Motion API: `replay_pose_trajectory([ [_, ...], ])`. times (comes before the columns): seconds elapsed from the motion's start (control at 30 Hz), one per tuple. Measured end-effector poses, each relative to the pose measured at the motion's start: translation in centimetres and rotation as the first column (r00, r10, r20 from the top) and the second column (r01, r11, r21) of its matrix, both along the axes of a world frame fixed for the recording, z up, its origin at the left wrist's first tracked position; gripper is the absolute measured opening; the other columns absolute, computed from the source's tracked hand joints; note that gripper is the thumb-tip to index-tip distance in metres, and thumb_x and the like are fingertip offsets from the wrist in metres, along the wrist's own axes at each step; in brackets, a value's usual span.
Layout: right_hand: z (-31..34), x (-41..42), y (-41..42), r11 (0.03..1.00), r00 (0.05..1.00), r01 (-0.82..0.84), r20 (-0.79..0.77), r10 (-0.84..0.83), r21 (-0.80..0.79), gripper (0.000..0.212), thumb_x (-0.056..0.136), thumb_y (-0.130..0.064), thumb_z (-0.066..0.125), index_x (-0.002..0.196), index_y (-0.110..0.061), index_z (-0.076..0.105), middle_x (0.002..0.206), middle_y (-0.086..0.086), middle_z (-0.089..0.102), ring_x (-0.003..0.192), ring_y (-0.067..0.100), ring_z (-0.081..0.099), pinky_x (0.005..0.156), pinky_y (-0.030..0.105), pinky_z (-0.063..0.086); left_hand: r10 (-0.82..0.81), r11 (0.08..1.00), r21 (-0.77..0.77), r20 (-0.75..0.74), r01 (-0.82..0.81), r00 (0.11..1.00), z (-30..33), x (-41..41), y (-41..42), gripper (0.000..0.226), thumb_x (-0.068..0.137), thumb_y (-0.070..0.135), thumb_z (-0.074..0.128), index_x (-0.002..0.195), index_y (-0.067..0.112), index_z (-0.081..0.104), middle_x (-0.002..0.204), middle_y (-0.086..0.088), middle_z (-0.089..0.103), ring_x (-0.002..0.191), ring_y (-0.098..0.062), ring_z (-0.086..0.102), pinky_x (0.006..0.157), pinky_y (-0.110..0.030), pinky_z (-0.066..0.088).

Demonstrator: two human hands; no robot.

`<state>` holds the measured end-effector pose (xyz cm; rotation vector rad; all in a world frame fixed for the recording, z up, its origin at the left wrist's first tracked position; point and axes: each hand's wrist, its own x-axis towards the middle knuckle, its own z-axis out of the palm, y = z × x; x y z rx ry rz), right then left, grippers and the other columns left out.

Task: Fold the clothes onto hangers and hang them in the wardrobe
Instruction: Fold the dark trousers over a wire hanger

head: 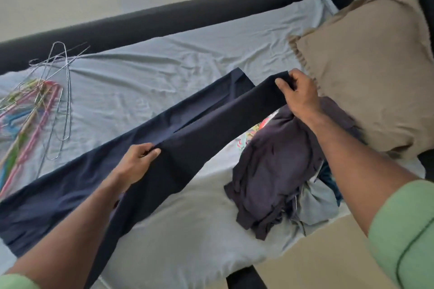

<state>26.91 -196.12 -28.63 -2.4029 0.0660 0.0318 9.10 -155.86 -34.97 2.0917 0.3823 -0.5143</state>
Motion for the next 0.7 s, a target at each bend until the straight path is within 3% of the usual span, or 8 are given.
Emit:
replay_pose_trajectory([
  [0.1, -2.2, 4.8, 2.7, 1.000, 1.000, -0.030, -0.006, 0.030, -0.003, 0.021, 0.097, -0.037, 0.065, 0.103, -0.017, 0.064, 0.084, -0.004, 0.064, 0.075, 0.011, 0.056, 0.067, 0.015, 0.042, 0.049, 0.998, 0.028, -0.028, -0.048, 0.998, -1.4, 3.5, 1.9, 0.032, 0.102, 0.019, 0.057, 0.073, 0.007, 0.064, 0.059, 0.008, 0.058, 0.056, -0.008, 0.052, 0.056, -0.026, 0.041],
  [0.2, -5.2, 8.1, 4.4, 0.994, 0.994, -0.101, -0.045, 0.099, -0.046, 0.024, 0.097, -0.038, 0.065, 0.111, -0.018, 0.065, 0.091, -0.004, 0.065, 0.083, 0.014, 0.058, 0.071, 0.019, 0.042, 0.070, 0.990, 0.124, -0.041, -0.064, 0.997, -3.7, 6.2, 2.9, 0.040, 0.102, 0.017, 0.058, 0.062, 0.017, 0.056, 0.048, 0.011, 0.053, 0.049, -0.004, 0.047, 0.048, -0.015, 0.034],
  [0.4, -10.5, 12.0, 6.1, 0.964, 0.981, -0.159, -0.143, 0.131, -0.211, 0.027, 0.097, -0.050, 0.059, 0.111, -0.026, 0.063, 0.106, 0.003, 0.071, 0.101, 0.030, 0.064, 0.083, 0.041, 0.053, 0.117, 0.978, 0.178, -0.018, -0.112, 0.993, -6.8, 8.4, 3.1, 0.020, 0.099, 0.015, 0.063, 0.079, 0.016, 0.061, 0.073, 0.004, 0.060, 0.067, -0.006, 0.053, 0.060, -0.017, 0.039],
  [0.57, -13.2, 14.7, 7.7, 0.925, 0.963, -0.149, -0.264, 0.055, -0.350, 0.034, 0.100, -0.050, 0.056, 0.113, -0.019, 0.055, 0.103, 0.007, 0.061, 0.102, 0.035, 0.060, 0.077, 0.038, 0.041, 0.112, 0.973, 0.212, -0.070, -0.095, 0.991, -9.0, 9.9, 4.0, 0.016, 0.099, 0.020, 0.062, 0.086, 0.011, 0.067, 0.081, -0.004, 0.065, 0.081, -0.026, 0.058, 0.065, -0.032, 0.039],
  [0.7, -15.1, 15.6, 8.4, 0.879, 0.934, -0.196, -0.356, 0.032, -0.435, 0.046, 0.098, -0.051, 0.056, 0.128, -0.018, 0.046, 0.126, 0.008, 0.058, 0.125, 0.034, 0.050, 0.099, 0.053, 0.033, 0.133, 0.955, 0.277, -0.077, -0.107, 0.988, -10.7, 11.0, 3.8, 0.016, 0.100, 0.020, 0.061, 0.093, 0.008, 0.070, 0.088, -0.007, 0.064, 0.086, -0.026, 0.056, 0.074, -0.032, 0.037],
])
